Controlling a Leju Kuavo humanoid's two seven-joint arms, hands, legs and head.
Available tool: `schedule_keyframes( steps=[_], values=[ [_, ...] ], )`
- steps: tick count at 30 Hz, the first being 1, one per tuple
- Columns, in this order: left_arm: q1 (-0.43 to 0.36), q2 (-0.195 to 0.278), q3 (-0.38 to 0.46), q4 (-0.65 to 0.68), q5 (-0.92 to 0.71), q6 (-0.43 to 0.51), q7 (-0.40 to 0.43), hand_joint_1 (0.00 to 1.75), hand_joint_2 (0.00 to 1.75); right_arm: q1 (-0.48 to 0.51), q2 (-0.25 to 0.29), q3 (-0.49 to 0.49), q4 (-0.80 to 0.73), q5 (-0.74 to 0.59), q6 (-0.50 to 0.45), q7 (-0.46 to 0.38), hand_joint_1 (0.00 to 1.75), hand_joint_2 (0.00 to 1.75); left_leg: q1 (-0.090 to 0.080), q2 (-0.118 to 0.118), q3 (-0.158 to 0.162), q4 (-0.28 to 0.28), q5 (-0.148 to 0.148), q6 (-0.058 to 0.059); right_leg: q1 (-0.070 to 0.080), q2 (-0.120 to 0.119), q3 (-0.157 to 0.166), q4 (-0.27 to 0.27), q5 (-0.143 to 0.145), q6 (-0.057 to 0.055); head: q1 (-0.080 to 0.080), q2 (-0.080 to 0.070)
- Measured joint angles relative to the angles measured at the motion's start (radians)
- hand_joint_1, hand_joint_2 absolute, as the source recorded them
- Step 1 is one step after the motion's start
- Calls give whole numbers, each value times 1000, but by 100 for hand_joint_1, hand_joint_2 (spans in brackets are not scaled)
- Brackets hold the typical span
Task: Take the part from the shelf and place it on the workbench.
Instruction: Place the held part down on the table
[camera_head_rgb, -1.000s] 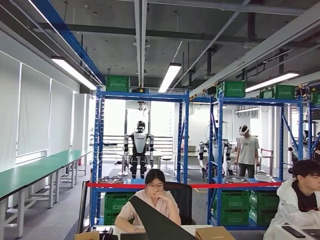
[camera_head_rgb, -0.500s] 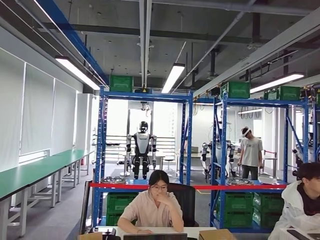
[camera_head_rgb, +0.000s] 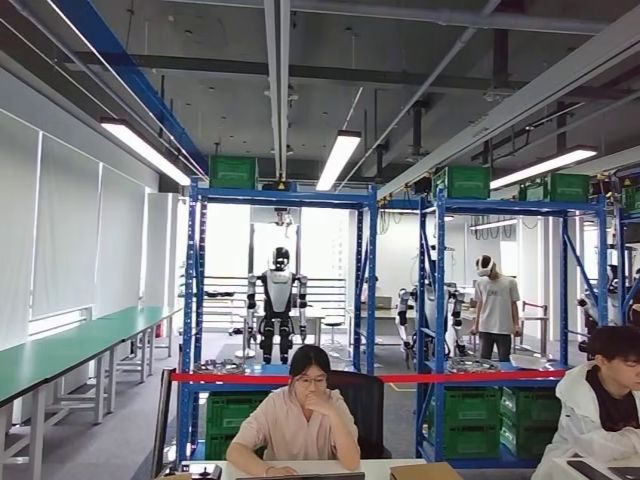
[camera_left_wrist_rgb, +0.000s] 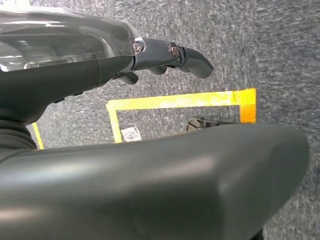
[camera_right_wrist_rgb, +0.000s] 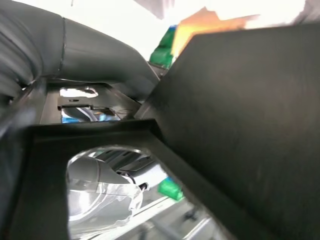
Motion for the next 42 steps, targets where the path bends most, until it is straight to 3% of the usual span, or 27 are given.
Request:
schedule_keyframes(
  steps=[2,4,5,7,9,10,11,13,15,19,21,23,24,25,26,28,29,30,33,35,38,39,40,41,42],
  values=[
    [1,0,0,0,0,0,-9,0,175,26,6,12,-8,-11,1,-15,175,175,-1,-1,1,-3,2,7,0,0,-1,-1,-1,8,0,0],
    [1,0,0,0,1,-2,-18,0,175,44,11,27,-11,-22,4,-27,175,175,4,-1,4,-7,4,16,-1,-1,-8,23,-22,20,0,0],
    [0,0,0,0,1,-2,-22,0,175,49,13,36,-11,-27,7,-31,175,175,7,-1,5,-9,5,20,-3,-1,-25,63,-47,26,0,0],
    [-2,1,0,0,2,-4,-28,0,175,57,17,59,-7,-35,12,-36,175,175,8,-1,6,-9,4,24,-9,-2,-84,197,-111,35,0,0],
    [-1,1,0,0,2,-8,-32,0,175,67,20,87,5,-39,16,-38,175,175,8,-1,7,-9,4,24,-13,-2,-131,292,-136,40,0,0],
    [-1,1,0,0,1,-10,-33,0,175,71,22,99,12,-40,17,-39,175,175,8,-2,8,-9,4,23,-14,-2,-128,282,-120,41,0,0],
    [-1,1,0,0,0,-12,-33,0,175,72,24,111,20,-40,17,-39,175,175,9,-2,10,-9,3,22,-15,-2,-106,232,-87,40,0,0],
    [-2,1,0,0,-2,-14,-35,0,175,71,27,130,36,-43,13,-38,175,175,7,-4,13,-9,0,18,-14,-2,-37,86,-19,34,0,0],
    [-2,1,0,0,-3,-15,-37,0,175,66,31,148,58,-46,7,-34,175,175,6,-5,12,-10,0,9,-9,-1,-2,7,3,25,0,0],
    [-1,2,0,0,-9,-15,-41,0,175,56,41,179,110,-33,0,-1,175,175,6,-4,10,-5,-12,-11,-10,-1,3,-11,7,1,0,0],
    [-2,2,0,0,-12,-16,-44,0,175,42,51,193,141,-17,-1,26,175,175,6,-3,-28,80,-65,-17,-13,-3,6,-18,12,-10,0,0],
    [-2,2,0,0,-14,-18,-45,0,175,31,59,205,177,-2,0,56,175,175,5,-3,-92,218,-123,-20,-10,-3,6,-18,12,-14,0,0],
    [-1,2,0,0,-17,-18,-45,0,175,27,63,209,197,4,2,74,175,175,5,-3,-113,261,-133,-21,-8,-4,6,-17,11,-14,0,0],
    [-1,2,0,0,-19,-18,-46,0,175,22,66,213,218,8,5,93,175,175,5,-3,-116,264,-122,-21,-7,-4,7,-16,11,-14,0,0],
    [-1,2,0,0,-21,-18,-47,0,175,14,69,218,238,10,10,115,175,175,5,-2,-99,225,-92,-20,-7,-3,7,-15,10,-14,0,0],
    [-3,3,-1,0,-23,-18,-48,0,175,-8,75,227,278,12,22,160,175,175,5,-2,-34,86,-23,-16,-6,-2,6,-9,5,-9,0,0],
    [-4,3,-1,0,-24,-18,-49,0,175,-20,77,231,299,13,29,178,175,175,4,-2,-10,32,-3,-12,-4,-1,4,-4,3,-6,0,0],
    [-5,3,-2,0,-25,-19,-49,0,175,-31,78,233,318,13,34,192,175,175,3,-2,3,2,4,-9,-2,0,1,-1,2,-2,0,0],
    [-5,3,-2,0,-30,-21,-49,0,175,-56,81,236,370,13,41,217,175,175,3,-3,5,-8,3,4,-2,0,-1,0,0,11,0,0],
    [-7,4,-3,0,-32,-20,-50,0,175,-73,82,238,396,14,43,227,175,175,7,-2,9,-12,6,15,-4,0,-14,37,-29,21,0,0],
    [-9,5,-3,0,-33,-20,-50,0,175,-89,83,241,432,14,48,238,44,44,9,-2,10,-13,6,21,-11,-2,-98,225,-118,34,0,0],
    [-9,5,-3,0,-34,-20,-50,0,175,-90,83,242,443,14,51,241,0,0,9,-2,11,-13,6,22,-12,-2,-123,276,-132,37,0,0],
    [-8,5,-4,0,-34,-20,-50,0,175,-91,84,243,452,14,53,243,0,0,9,-2,12,-13,5,22,-13,-2,-132,292,-127,38,0,0],
    [-8,5,-4,0,-34,-20,-50,0,175,-92,84,243,458,14,55,245,0,0,9,-2,13,-13,5,22,-13,-2,-120,261,-101,37,0,0],
    [-9,5,-4,0,-34,-20,-50,0,175,-95,84,244,463,15,55,246,0,0,9,-3,15,-13,4,21,-13,-2,-90,194,-62,35,0,0]
  ],
)
